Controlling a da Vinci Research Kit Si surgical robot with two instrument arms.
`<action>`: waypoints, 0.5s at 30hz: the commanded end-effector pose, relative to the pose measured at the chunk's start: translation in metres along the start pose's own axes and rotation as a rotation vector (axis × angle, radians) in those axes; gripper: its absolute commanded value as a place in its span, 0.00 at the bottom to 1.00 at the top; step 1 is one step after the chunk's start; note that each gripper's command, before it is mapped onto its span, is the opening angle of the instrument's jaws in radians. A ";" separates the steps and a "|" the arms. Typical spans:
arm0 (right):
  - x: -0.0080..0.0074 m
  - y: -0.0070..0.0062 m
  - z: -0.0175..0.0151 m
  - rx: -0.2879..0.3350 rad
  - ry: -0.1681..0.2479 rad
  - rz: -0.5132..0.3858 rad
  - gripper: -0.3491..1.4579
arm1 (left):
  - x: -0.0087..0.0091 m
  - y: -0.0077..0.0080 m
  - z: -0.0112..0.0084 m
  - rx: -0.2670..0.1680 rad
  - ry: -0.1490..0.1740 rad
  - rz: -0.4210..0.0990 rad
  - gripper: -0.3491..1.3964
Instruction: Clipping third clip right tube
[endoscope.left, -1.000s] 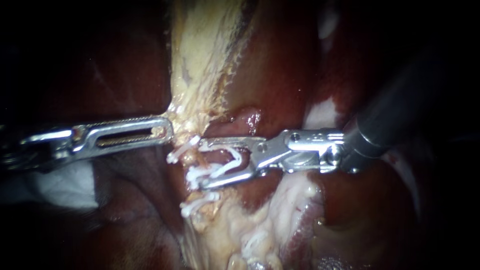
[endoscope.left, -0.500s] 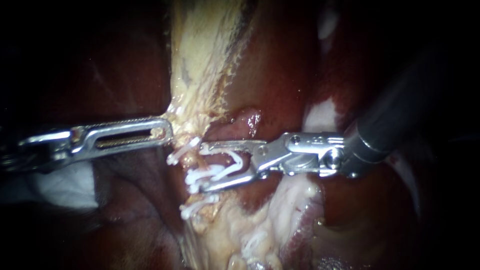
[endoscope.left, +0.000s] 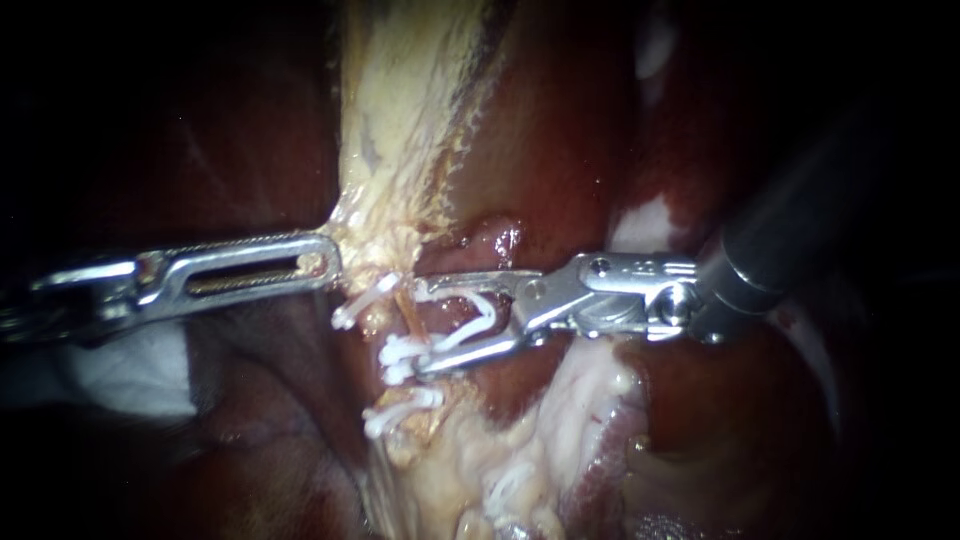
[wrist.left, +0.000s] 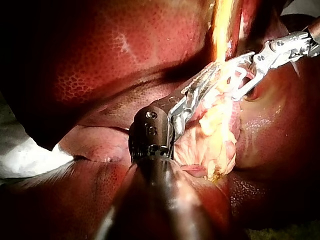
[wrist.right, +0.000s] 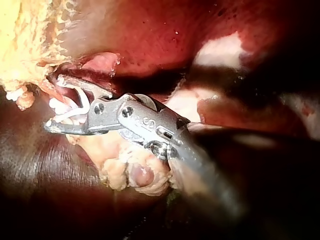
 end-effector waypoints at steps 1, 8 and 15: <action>-0.0001 0.0001 0.0003 -0.001 0.000 0.000 0.52 | 0.0000 -0.0001 0.0000 -0.003 0.000 0.001 0.00; -0.0006 -0.0001 0.0019 0.027 0.000 0.014 0.52 | 0.0000 -0.0001 0.0001 -0.001 -0.002 0.001 0.00; -0.0001 -0.0016 0.0025 0.121 0.056 0.031 0.52 | -0.0001 0.0005 0.0002 0.001 -0.001 0.001 0.00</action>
